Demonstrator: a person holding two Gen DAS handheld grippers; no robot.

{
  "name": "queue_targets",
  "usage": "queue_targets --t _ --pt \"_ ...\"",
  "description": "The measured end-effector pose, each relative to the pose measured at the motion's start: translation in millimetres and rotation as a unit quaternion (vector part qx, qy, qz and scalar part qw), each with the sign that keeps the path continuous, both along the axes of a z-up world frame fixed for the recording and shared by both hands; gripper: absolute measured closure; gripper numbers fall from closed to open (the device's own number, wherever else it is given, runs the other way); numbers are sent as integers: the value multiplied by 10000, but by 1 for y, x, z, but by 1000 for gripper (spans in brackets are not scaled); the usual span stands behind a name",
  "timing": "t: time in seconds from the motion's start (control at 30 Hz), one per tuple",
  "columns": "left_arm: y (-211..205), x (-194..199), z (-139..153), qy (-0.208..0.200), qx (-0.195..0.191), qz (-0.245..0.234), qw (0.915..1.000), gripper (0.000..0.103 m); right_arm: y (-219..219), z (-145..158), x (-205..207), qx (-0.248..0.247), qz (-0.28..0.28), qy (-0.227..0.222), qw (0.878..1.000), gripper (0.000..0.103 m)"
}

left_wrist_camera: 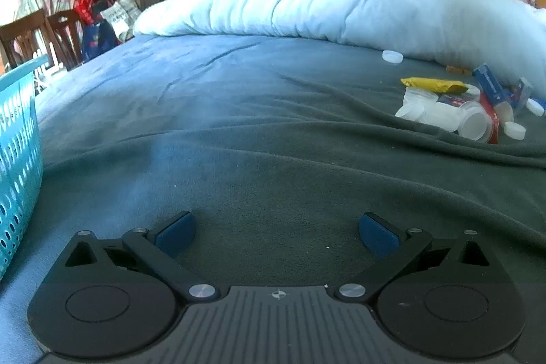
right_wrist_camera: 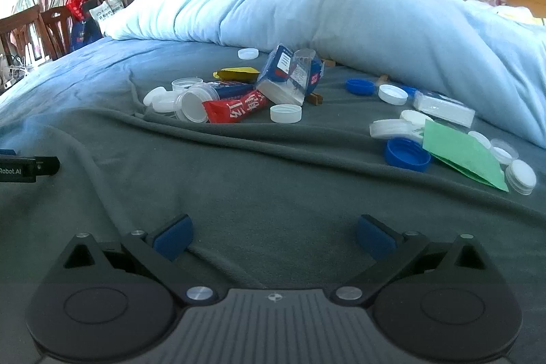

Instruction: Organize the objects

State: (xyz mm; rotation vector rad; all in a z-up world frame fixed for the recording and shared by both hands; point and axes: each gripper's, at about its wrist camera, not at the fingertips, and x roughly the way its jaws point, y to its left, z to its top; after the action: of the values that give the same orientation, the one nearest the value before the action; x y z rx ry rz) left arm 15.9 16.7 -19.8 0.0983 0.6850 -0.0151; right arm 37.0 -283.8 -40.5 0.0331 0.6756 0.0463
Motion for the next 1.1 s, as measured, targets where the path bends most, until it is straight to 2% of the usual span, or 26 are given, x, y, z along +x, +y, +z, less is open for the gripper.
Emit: queue_targets --t 0.03,0.1,1.1 --pt "-1 0 0 1 -11 2 10000 0 4 -10 -7 14 -8 -9 10000 0" --pt "0 0 0 7 -35 1 10000 0 4 -11 -5 4 1 -5 10000 0" --pt "0 5 -2 -65 -286 20 9996 0 6 -12 -5 -20 10 10 10000 0"
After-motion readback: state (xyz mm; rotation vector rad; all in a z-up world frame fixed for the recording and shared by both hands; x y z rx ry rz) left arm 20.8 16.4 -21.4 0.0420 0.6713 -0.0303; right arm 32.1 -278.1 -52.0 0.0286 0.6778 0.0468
